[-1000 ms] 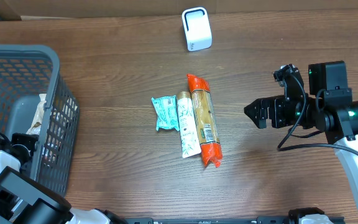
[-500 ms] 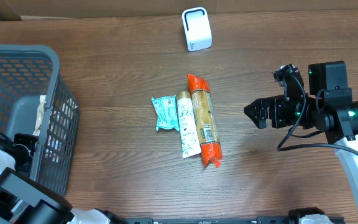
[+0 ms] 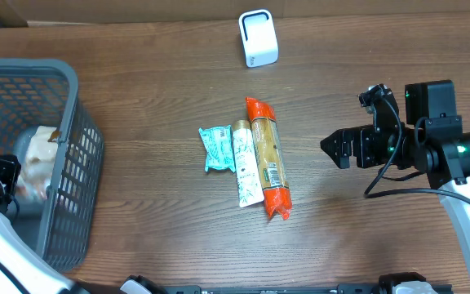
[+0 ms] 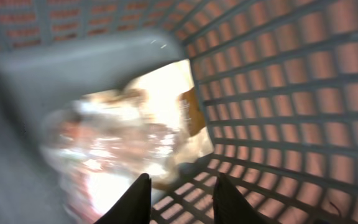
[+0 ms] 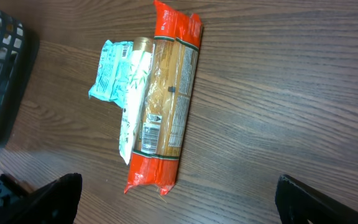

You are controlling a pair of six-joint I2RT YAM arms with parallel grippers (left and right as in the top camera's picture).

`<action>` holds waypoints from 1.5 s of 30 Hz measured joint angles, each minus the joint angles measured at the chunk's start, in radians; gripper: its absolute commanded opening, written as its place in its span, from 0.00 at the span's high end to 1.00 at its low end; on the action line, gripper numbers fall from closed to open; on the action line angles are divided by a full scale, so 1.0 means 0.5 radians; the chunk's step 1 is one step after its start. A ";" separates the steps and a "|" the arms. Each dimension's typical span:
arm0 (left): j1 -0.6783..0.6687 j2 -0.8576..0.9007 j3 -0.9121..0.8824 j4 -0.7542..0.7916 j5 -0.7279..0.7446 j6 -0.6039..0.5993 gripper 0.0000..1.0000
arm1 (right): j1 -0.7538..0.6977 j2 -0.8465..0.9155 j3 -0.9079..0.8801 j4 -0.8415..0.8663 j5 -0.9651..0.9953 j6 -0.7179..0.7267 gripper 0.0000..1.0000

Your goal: Scan the item barcode

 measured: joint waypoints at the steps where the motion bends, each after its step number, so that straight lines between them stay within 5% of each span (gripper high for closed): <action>1: -0.002 -0.042 0.001 -0.005 0.002 0.001 0.79 | 0.000 0.000 0.000 -0.001 0.002 0.000 0.00; 5: -0.001 -0.190 0.001 -0.039 0.005 0.008 0.71 | 0.000 0.000 0.000 0.000 0.001 0.000 0.00; 8: -0.001 -0.227 0.001 -0.097 -0.034 0.022 0.32 | 0.001 0.000 0.000 0.000 0.000 -0.001 0.00; 13: -0.001 -0.149 -0.006 -0.141 -0.147 0.000 0.05 | 0.000 0.000 0.000 -0.001 0.001 0.001 0.00; 28: 0.124 0.665 -0.347 0.148 -0.206 -0.047 0.00 | 0.000 0.000 0.000 -0.001 0.001 0.000 0.00; 45: 0.117 0.771 -0.346 0.365 -0.178 0.085 0.00 | 0.001 0.000 0.000 0.000 0.001 0.000 0.00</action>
